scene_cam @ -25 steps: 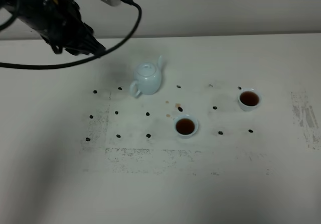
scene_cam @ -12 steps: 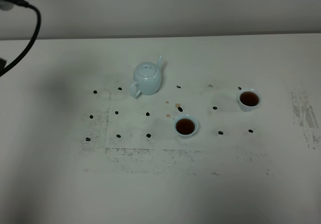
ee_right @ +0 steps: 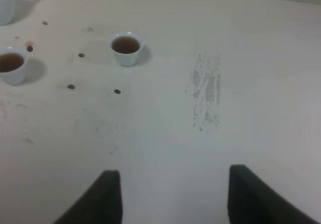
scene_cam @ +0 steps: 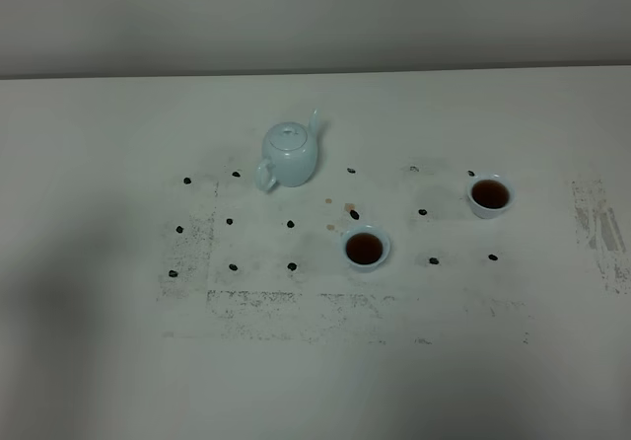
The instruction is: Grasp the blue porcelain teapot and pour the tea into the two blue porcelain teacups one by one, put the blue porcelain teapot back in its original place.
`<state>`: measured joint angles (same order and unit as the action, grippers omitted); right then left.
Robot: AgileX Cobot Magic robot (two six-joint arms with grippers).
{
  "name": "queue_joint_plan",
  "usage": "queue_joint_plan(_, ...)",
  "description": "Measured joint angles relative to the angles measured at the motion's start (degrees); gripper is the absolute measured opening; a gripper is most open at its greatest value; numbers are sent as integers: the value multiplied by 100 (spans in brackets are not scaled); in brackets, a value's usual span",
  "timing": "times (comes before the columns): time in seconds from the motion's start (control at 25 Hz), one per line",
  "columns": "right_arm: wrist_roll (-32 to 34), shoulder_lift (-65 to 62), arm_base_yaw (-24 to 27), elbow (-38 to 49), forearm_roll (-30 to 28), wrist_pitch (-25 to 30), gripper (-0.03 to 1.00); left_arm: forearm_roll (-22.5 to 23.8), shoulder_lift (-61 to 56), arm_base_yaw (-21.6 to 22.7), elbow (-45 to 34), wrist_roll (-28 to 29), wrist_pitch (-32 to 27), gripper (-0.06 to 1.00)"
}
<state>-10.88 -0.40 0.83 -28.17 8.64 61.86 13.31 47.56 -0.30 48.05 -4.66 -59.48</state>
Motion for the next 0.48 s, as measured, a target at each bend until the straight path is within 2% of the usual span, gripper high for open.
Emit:
queue_joint_plan(0.12,0,0,0,0,0,0,45,-95,-675,0,-376,19,-60,36)
queue_joint_plan(0.48,0,0,0,0,0,0,45,-833,-2291,0,-1339,20,-370,36)
